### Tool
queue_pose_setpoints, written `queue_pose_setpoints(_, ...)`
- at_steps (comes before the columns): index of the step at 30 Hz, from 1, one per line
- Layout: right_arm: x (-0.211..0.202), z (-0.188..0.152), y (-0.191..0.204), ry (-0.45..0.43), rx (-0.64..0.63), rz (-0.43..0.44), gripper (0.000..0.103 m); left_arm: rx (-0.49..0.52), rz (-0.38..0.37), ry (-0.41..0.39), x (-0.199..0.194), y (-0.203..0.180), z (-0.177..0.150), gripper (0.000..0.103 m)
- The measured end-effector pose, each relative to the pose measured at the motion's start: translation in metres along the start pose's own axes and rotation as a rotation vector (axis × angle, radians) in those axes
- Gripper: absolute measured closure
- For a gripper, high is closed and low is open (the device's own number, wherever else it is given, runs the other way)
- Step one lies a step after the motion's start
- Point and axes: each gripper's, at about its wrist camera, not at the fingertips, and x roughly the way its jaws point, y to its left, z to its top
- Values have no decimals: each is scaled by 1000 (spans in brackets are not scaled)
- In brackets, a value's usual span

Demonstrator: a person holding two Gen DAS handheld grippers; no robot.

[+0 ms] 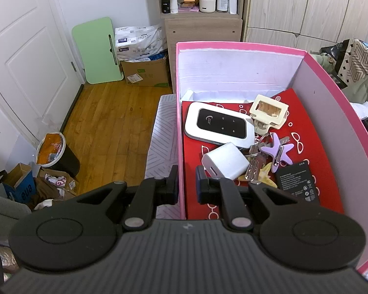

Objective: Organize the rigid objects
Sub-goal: 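Move the right tool back to the grey router on the bed, then grasp the grey router with the right tool and lift it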

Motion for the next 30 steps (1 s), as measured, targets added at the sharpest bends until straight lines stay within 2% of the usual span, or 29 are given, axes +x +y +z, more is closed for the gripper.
queue_pose_setpoints(6, 13, -2, 15, 3, -61, 8, 42, -2, -1, -15, 0, 0, -1, 92)
queue_pose_setpoints(9, 26, -1, 20, 26, -94, -62, 24, -5, 7, -23, -2, -1, -2, 92)
queue_pose_setpoints(12, 45, 3, 25, 95, -115, -128, 22, 23, 24, -28, -2, -5, -1, 90)
queue_pose_setpoints(15, 55, 10, 29, 108, -150, -125, 21, 24, 23, -25, -2, -5, -1, 90)
queue_pose_setpoints(17, 57, 13, 29, 106, -182, -97, 31, 21, 21, -25, -2, -5, -1, 90)
queue_pose_setpoints(19, 51, 11, 31, 135, -241, -14, 33, 19, 19, -25, -2, -4, -1, 90)
queue_pose_setpoints(21, 49, 11, 30, 153, -257, 33, 33, 14, 15, -27, -2, -4, -1, 90)
queue_pose_setpoints(24, 49, 10, 30, 149, -290, 39, 33, 12, 14, -27, -2, -4, 0, 90)
queue_pose_setpoints(27, 53, 14, 29, 157, -277, 26, 26, 9, 11, -27, -1, -4, -1, 90)
queue_pose_setpoints(30, 57, 18, 33, 171, -319, 67, 35, 16, 14, -23, -1, -4, -1, 90)
